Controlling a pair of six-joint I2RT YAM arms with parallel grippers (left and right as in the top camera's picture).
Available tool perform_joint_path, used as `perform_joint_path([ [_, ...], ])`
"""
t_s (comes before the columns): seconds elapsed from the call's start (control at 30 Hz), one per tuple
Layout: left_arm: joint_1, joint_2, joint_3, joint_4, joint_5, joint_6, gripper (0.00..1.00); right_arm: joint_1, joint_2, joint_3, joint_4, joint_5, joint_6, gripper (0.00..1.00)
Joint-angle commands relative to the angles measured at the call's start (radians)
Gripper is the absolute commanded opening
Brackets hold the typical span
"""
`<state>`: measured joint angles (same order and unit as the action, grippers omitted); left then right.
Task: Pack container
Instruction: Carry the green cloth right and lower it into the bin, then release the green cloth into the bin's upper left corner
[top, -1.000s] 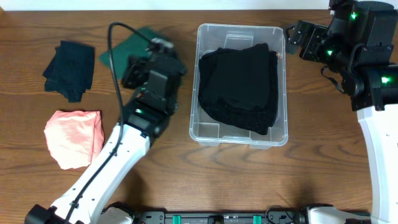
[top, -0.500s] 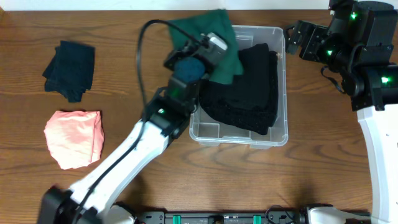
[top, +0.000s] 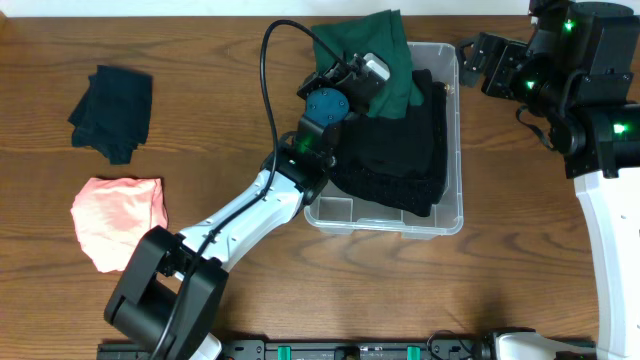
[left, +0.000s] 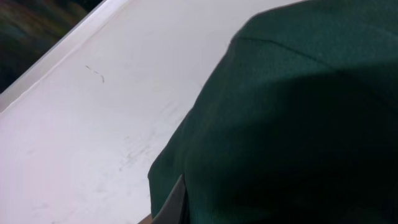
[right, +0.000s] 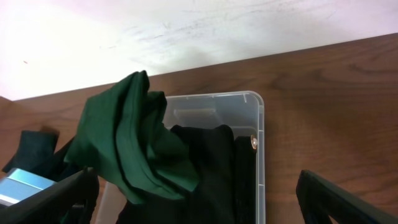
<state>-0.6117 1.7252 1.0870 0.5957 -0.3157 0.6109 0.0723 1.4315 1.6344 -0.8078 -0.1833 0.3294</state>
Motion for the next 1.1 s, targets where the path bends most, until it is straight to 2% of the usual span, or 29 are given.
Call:
perform_joint_path([
  [0.0,0.006,0.013,0.026,0.019,0.005,0.001,0.06,-0.007,-0.005,0.002,-0.001,0.002,0.007,0.99],
  [0.23,0.006,0.070,0.026,-0.025,0.028,-0.141,0.06,-0.007,-0.005,0.002,-0.001,0.002,0.007,0.99],
  [0.43,0.005,0.134,0.026,-0.068,0.028,-0.168,0.06,-0.007,-0.005,0.002,-0.001,0.002,0.007,0.99],
  [0.5,0.004,0.135,0.026,-0.079,0.027,-0.168,0.09,-0.007,-0.005,0.002,-0.001,0.002,0.007,0.99],
  [0.53,0.001,0.131,0.026,-0.078,0.027,-0.168,0.17,-0.007,-0.005,0.002,-0.001,0.002,0.007,0.99],
  [0.57,-0.001,0.125,0.026,-0.077,0.026,-0.167,0.31,-0.007,-0.005,0.002,-0.001,0.002,0.007,0.99],
  [0.6,-0.004,0.117,0.026,-0.077,0.026,-0.167,0.46,-0.007,-0.005,0.002,-0.001,0.002,0.007,0.99],
  [0.63,-0.009,0.105,0.026,-0.078,0.024,-0.167,0.70,-0.007,-0.005,0.002,-0.001,0.002,0.007,0.99],
  [0.67,-0.015,0.092,0.026,-0.079,0.011,-0.168,0.86,-0.007,-0.005,0.002,-0.001,0.002,0.007,0.99],
  [0.8,-0.051,0.025,0.026,-0.094,-0.103,-0.168,0.98,-0.007,-0.005,0.002,-0.001,0.002,0.007,0.99],
  [1.0,-0.098,-0.102,0.026,-0.276,-0.194,-0.183,0.98,-0.007,-0.005,0.002,-0.001,0.002,0.007,0.99],
  [1.07,-0.103,-0.146,0.026,-0.344,-0.194,-0.234,0.98,-0.007,-0.005,0.002,-0.001,0.002,0.007,0.99],
])
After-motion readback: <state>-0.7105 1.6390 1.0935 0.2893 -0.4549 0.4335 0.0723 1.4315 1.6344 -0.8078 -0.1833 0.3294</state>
